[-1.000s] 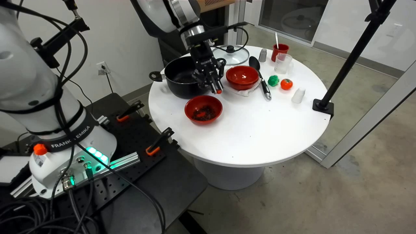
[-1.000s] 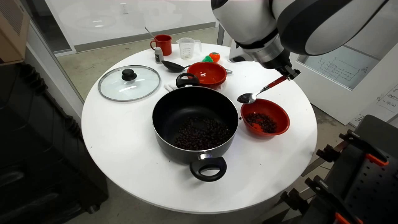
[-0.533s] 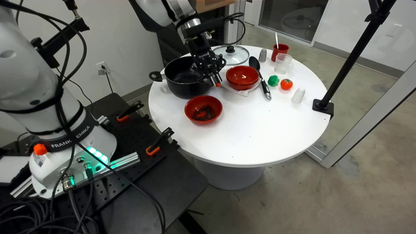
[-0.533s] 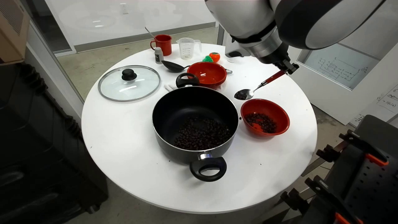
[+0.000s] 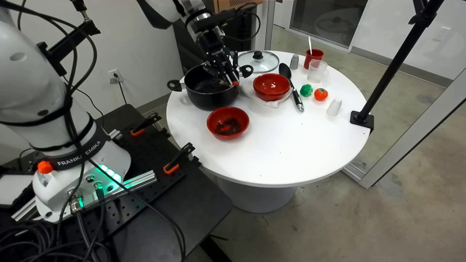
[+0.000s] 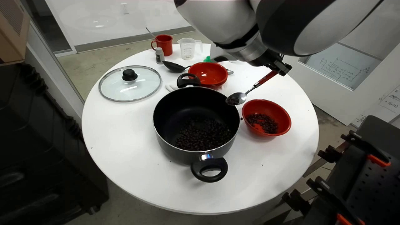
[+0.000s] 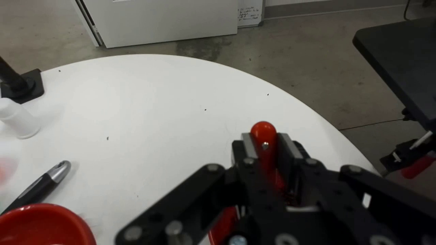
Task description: Use the spoon to transfer one spoon of contents from the orange bowl to the black pot
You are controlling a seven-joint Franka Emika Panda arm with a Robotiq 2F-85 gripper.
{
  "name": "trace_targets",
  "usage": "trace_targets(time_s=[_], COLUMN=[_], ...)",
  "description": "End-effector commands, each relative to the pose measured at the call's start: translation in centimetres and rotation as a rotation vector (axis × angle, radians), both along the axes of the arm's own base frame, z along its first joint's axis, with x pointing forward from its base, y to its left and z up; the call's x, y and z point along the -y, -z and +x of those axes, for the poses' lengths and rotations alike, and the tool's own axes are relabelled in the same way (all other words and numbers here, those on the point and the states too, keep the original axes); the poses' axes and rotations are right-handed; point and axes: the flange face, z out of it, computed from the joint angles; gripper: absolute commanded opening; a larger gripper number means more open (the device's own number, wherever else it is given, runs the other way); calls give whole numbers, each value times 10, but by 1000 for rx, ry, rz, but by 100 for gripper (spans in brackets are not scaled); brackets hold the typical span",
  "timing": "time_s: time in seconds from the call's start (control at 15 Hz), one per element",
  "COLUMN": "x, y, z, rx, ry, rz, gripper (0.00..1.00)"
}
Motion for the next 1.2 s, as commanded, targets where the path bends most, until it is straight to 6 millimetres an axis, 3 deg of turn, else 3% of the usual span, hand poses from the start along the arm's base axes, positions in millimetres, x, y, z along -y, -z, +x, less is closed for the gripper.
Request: trace_targets(time_s=[0.0, 0.27, 0.8, 1.13], x=[-35, -61, -62, -89], y=[-4, 3, 36, 48], z=[6, 11, 12, 5], rx=[9, 31, 72, 99], ry=[26, 63, 167, 177], rz=[-26, -81, -295, -369], gripper=[5, 5, 5, 5])
